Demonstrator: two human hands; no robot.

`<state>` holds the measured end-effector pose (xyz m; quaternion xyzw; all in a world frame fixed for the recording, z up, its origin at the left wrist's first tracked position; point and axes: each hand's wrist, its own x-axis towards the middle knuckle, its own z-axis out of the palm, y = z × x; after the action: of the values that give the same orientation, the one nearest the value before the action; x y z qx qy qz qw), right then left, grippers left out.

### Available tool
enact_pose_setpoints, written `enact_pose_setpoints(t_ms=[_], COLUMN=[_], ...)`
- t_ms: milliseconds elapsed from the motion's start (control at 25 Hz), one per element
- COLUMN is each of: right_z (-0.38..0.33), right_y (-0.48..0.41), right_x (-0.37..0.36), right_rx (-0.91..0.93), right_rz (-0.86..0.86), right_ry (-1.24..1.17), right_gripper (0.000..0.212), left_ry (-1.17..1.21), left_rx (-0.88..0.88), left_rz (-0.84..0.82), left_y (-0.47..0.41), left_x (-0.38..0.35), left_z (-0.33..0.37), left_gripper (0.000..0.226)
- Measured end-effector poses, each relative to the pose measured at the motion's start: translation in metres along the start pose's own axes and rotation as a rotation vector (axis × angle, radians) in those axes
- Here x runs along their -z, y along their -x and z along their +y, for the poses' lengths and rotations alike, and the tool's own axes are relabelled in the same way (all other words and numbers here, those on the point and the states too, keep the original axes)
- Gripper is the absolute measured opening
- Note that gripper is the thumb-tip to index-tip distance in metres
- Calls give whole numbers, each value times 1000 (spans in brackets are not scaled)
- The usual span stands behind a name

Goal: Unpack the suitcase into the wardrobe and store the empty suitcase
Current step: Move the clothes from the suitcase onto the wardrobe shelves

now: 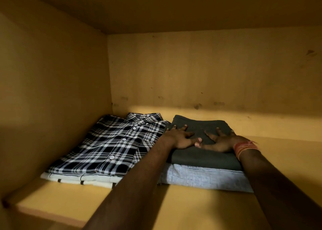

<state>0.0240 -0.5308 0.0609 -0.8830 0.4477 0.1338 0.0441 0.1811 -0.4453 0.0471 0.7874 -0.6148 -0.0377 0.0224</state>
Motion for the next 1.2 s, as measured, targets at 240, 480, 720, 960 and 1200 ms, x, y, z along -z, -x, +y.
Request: enact_pose_setpoints(t_ms=[240,480,720,960,1200], right_z=[9,12,11,1,-39], right_y=[-2,-16,-17,15,75], right_x=[-5,-5,-19,-32,-54], right_rx=[6,7,18,-54,98], right_rz=[-25,-20,85,339,619], right_ry=[-32,-69,-134,-145,-330], right_gripper=[117,116,127,96,63], left_ry=[43,83,-105,-83,-44], left_rx=[-35,-19,106,371,501], left_rz=[4,-16,123,258,452], left_y=[-2,-15,2,62,164], left_x=[-3,-6,-11,-11,-26], left_z=[1,-2,7,16,-3], left_gripper=[71,71,76,67,54])
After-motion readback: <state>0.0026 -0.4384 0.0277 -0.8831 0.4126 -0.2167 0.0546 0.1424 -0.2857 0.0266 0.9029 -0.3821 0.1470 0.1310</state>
